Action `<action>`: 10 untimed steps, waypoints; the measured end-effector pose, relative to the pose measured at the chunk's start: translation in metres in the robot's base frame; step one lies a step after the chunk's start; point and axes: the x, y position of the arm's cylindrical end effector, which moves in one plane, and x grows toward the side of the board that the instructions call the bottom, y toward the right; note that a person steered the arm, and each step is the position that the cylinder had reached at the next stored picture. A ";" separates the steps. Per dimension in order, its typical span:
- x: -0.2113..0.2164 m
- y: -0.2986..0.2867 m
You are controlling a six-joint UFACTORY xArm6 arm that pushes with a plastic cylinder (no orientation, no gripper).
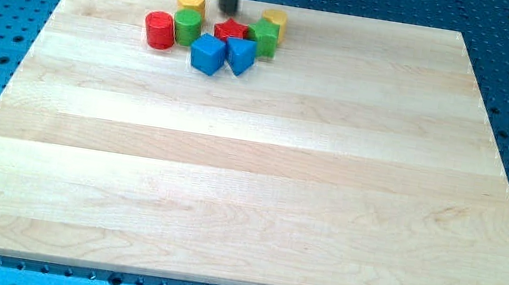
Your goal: Place the yellow heart to the top center of the board
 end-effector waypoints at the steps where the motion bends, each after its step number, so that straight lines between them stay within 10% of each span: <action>1: 0.026 0.060; 2: 0.038 0.108; 7: 0.100 0.000; 10: 0.047 0.034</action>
